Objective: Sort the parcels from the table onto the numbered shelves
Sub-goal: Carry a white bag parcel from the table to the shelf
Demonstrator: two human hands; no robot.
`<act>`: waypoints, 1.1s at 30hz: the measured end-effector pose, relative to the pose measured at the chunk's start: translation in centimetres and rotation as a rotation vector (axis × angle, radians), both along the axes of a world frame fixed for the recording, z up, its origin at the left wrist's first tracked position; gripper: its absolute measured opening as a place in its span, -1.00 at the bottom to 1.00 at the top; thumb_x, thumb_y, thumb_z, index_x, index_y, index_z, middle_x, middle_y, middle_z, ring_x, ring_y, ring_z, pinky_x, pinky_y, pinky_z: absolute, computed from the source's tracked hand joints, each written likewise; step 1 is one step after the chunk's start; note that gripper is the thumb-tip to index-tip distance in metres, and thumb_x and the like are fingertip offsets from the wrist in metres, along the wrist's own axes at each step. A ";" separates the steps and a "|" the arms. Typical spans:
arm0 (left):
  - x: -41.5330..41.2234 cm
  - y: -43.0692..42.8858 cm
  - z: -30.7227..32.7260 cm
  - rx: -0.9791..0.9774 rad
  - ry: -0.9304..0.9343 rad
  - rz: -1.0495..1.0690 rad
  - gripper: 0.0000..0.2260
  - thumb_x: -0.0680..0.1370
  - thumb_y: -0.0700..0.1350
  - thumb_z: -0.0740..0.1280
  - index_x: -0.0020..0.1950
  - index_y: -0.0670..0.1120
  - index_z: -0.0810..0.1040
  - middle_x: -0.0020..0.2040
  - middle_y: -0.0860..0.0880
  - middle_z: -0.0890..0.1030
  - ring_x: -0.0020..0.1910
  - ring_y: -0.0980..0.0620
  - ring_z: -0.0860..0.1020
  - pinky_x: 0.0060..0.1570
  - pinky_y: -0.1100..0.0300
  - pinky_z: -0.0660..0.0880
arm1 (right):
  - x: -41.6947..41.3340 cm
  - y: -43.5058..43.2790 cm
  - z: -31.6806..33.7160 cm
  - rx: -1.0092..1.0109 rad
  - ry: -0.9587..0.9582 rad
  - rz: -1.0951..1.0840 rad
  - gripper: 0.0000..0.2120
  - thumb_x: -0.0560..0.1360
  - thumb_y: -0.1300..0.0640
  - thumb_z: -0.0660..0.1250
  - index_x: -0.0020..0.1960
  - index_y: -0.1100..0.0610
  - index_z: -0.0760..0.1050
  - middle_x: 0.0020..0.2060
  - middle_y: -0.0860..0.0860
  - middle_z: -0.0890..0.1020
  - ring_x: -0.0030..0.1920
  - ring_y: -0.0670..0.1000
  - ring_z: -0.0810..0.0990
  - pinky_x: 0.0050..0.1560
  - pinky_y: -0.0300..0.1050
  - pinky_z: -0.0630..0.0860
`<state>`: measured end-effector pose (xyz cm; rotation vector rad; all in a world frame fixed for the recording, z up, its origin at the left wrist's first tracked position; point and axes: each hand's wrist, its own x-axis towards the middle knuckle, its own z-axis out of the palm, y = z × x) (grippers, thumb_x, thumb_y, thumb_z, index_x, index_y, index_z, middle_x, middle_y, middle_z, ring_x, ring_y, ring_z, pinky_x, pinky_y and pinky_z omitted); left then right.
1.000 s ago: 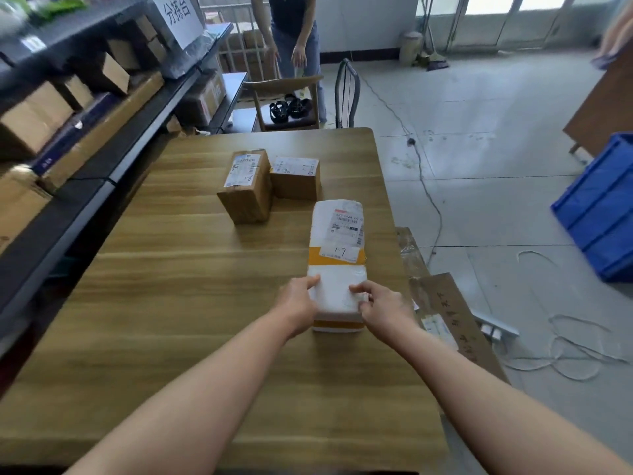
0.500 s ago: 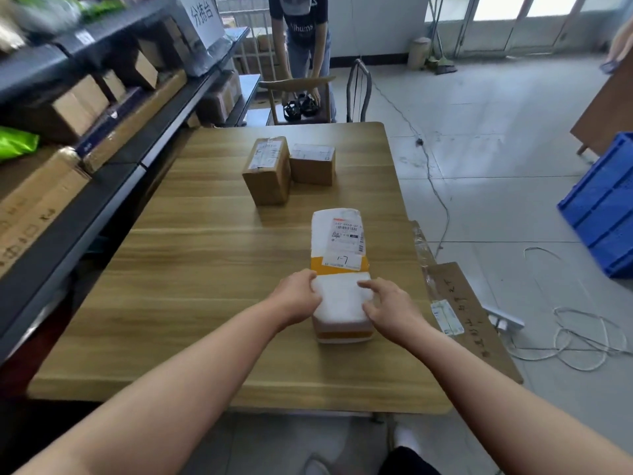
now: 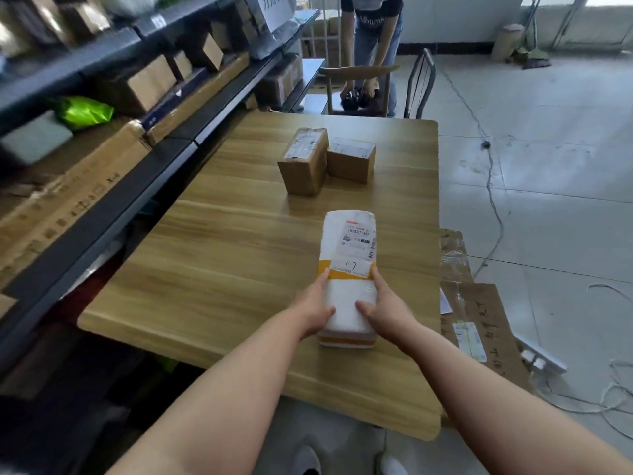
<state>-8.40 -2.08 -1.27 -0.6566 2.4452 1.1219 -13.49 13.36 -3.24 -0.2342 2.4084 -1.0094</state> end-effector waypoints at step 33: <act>30.0 3.7 2.6 0.123 0.086 1.093 -0.22 0.50 -0.35 0.28 0.60 0.05 -0.01 0.41 -0.07 0.39 0.26 -0.04 0.45 0.12 0.17 0.47 | 18.5 -8.6 2.5 0.032 0.022 1.141 -0.22 0.54 -0.01 0.25 0.54 -0.21 -0.21 0.32 -0.08 0.47 0.11 0.01 0.54 -0.09 -0.17 0.38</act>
